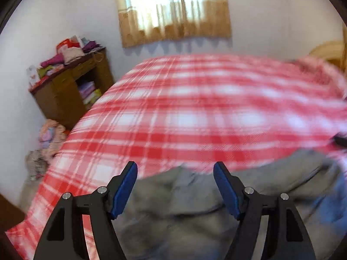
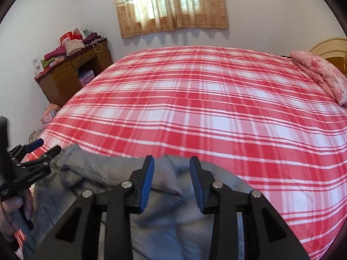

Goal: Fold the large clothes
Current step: 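Lift the hem with both tools and fold it over toward the collar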

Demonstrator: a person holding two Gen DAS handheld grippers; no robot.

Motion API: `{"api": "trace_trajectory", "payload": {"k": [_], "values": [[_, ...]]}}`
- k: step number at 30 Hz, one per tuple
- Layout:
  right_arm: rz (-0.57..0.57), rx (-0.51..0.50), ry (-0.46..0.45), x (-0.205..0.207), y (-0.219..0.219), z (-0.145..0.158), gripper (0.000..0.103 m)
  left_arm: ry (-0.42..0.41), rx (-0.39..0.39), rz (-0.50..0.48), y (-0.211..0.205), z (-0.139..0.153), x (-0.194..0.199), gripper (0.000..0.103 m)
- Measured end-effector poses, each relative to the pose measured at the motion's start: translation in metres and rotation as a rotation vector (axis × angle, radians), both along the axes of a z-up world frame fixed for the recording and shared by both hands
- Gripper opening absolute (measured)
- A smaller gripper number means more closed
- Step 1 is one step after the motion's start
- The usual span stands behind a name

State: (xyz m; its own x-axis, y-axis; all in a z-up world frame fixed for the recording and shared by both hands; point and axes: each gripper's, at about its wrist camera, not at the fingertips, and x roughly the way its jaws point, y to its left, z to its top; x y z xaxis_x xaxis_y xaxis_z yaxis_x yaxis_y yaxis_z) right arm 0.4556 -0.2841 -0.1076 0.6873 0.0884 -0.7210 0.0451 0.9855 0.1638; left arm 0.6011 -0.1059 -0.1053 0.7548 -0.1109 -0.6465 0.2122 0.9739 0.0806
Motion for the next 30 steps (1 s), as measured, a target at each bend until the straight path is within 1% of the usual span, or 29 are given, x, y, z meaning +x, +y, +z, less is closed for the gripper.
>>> {"api": "trace_trajectory", "payload": {"k": [1, 3, 4, 8, 9, 10, 12, 14, 17, 19, 24, 30], "values": [[-0.001, 0.017, 0.008, 0.007, 0.005, -0.006, 0.038, 0.005, -0.019, -0.019, -0.008, 0.003, 0.003, 0.073], [-0.003, 0.028, 0.019, 0.014, 0.012, -0.019, 0.038, 0.036, -0.037, -0.042, -0.018, -0.003, 0.01, 0.073], [-0.001, 0.028, 0.027, 0.014, 0.015, -0.026, 0.038, 0.058, -0.05, -0.049, -0.022, -0.011, 0.012, 0.073], [0.025, 0.031, 0.07, 0.004, 0.024, -0.056, 0.037, 0.152, -0.015, -0.051, -0.031, -0.061, 0.013, 0.073], [0.027, 0.036, 0.068, 0.0, 0.022, -0.058, 0.035, 0.156, -0.007, -0.047, -0.031, -0.068, 0.011, 0.073], [0.023, 0.039, 0.069, -0.004, 0.02, -0.063, 0.03, 0.155, -0.018, -0.045, -0.029, -0.073, 0.008, 0.073], [0.02, 0.038, 0.072, -0.006, 0.017, -0.067, 0.028, 0.157, -0.043, -0.039, -0.028, -0.077, 0.006, 0.073], [0.015, 0.043, 0.068, -0.008, 0.013, -0.07, 0.027, 0.15, -0.03, -0.04, -0.029, -0.082, 0.004, 0.073], [0.017, 0.02, 0.068, -0.008, 0.016, -0.074, 0.026, 0.14, -0.01, -0.036, -0.032, -0.089, 0.003, 0.073], [0.019, -0.002, 0.067, -0.008, 0.02, -0.078, 0.025, 0.142, -0.012, -0.029, -0.033, -0.092, 0.004, 0.073], [0.021, -0.053, 0.075, -0.007, 0.027, -0.085, 0.025, 0.153, -0.013, -0.025, -0.031, -0.094, 0.008, 0.073], [0.018, -0.09, 0.084, -0.006, 0.031, -0.088, 0.025, 0.15, 0.022, -0.022, -0.036, -0.096, 0.007, 0.074]]}}
